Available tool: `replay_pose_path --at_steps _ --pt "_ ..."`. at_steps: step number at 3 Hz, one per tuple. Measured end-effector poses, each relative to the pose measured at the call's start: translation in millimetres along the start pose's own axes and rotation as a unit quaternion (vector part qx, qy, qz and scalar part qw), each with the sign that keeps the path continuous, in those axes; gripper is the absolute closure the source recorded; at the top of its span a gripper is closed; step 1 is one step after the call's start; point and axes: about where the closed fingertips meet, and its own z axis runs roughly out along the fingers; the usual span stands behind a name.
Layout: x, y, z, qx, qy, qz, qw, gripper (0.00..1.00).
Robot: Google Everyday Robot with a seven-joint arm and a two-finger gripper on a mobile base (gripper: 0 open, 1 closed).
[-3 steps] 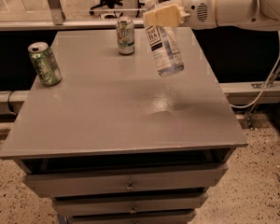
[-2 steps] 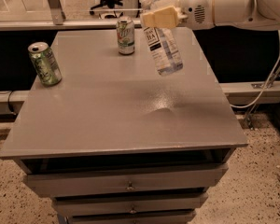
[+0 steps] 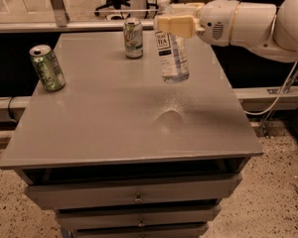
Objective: Place blue plastic bottle upright
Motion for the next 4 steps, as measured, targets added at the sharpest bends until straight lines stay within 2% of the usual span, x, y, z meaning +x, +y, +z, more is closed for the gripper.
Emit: replay_pose_path --at_steps 1,2,3,4 --pt "-10 -4 -10 -0.016 -0.076 -0.038 0.9963 1.00" --pt "-16 0 -8 -0.023 -0.099 -0.092 0.9906 1.00" --pt "-17 2 -6 -0.030 -0.098 -0.089 0.9907 1.00" --pt "-19 2 -17 -0.057 -0.131 -0.098 0.9848 1.00"
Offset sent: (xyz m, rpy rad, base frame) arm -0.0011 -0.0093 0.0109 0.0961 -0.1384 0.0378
